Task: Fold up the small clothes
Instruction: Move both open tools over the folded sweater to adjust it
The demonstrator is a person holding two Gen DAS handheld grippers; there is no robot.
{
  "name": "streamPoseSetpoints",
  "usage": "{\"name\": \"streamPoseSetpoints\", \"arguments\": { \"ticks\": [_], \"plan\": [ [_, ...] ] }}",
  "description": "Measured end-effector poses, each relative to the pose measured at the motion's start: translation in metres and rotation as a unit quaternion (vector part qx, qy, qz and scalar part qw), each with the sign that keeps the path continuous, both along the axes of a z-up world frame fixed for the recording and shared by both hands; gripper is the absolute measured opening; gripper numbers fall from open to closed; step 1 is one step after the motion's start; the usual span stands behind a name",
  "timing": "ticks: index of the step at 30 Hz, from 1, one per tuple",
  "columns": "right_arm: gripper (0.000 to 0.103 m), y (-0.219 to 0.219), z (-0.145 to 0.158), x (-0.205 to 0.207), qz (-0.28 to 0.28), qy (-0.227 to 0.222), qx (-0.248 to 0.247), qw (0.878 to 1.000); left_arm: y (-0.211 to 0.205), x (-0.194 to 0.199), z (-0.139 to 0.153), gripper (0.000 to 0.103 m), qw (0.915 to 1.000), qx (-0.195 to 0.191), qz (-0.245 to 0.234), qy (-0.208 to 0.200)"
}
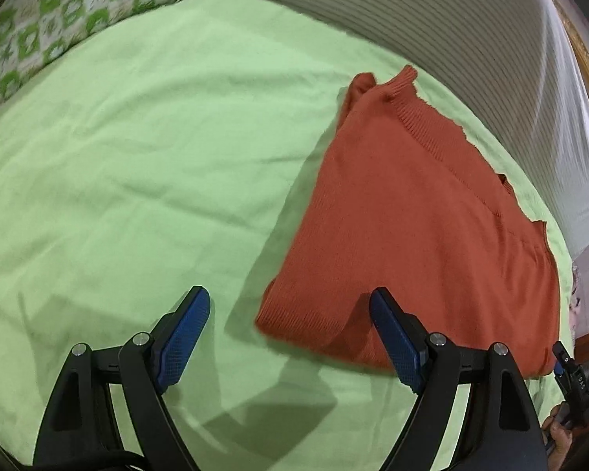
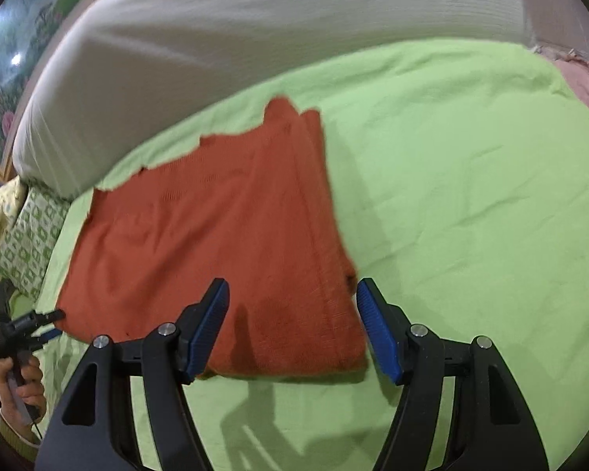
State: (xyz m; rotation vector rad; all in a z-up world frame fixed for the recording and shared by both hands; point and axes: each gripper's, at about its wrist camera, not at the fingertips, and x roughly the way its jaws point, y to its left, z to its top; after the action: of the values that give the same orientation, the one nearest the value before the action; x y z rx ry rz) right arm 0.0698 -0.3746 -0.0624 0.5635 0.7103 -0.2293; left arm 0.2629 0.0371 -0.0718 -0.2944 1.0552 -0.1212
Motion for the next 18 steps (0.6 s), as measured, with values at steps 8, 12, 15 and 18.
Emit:
{"name": "streamPoseSetpoints", "arguments": {
  "ticks": [8,12,15,18],
  "plan": [
    [0.007,-0.012,-0.001,0.006,0.007,-0.001,0.028,1.000,-0.032,0.012,0.011,0.010,0.9962,0.065,-0.053,-0.023],
    [0.006,-0.039,-0.002,-0.016,-0.020,-0.014,0.069,0.997,-0.029,0.007,-0.002,0.010,0.9936,0.097,-0.054,-0.020],
    [0.009,-0.031,-0.019,-0.007,0.002,0.027,0.060,0.998,-0.021,0.001,-0.001,0.026,0.9918,0.110,-0.059,-0.027],
    [0.032,-0.030,-0.001,-0.017,-0.031,0.015,0.017,0.999,0.000,-0.003,0.021,0.052,0.9931,0.107,-0.022,-0.041]
  ]
}}
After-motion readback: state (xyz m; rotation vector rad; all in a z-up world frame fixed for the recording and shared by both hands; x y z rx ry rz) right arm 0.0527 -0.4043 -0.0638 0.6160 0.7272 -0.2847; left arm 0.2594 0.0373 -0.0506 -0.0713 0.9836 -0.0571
